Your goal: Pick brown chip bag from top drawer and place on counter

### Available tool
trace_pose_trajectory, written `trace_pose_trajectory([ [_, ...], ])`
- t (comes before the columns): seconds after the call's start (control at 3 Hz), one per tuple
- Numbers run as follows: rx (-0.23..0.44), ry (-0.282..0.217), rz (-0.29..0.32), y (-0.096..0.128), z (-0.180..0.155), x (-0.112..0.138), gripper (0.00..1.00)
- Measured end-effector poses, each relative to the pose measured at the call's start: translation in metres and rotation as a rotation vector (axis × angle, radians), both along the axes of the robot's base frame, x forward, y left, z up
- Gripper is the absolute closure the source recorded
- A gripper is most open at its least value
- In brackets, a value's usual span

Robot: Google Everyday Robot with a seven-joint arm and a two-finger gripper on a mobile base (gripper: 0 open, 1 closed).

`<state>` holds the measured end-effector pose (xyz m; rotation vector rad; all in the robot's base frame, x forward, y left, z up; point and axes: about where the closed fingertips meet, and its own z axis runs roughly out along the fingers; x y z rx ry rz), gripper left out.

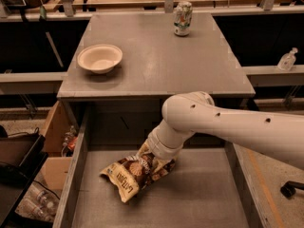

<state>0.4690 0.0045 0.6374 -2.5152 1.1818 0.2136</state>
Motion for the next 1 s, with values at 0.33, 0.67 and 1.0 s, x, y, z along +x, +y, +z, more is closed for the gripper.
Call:
trace_pose_trajectory([
  [0.33, 0.025, 0.002, 0.011, 0.002, 0.001, 0.001, 1.0],
  [0.67, -0.006, -0.014, 0.015, 0.01, 0.032, -0.002, 1.0],
  [1.0, -0.08, -0.062, -0.012, 0.024, 0.103, -0.01, 1.0],
])
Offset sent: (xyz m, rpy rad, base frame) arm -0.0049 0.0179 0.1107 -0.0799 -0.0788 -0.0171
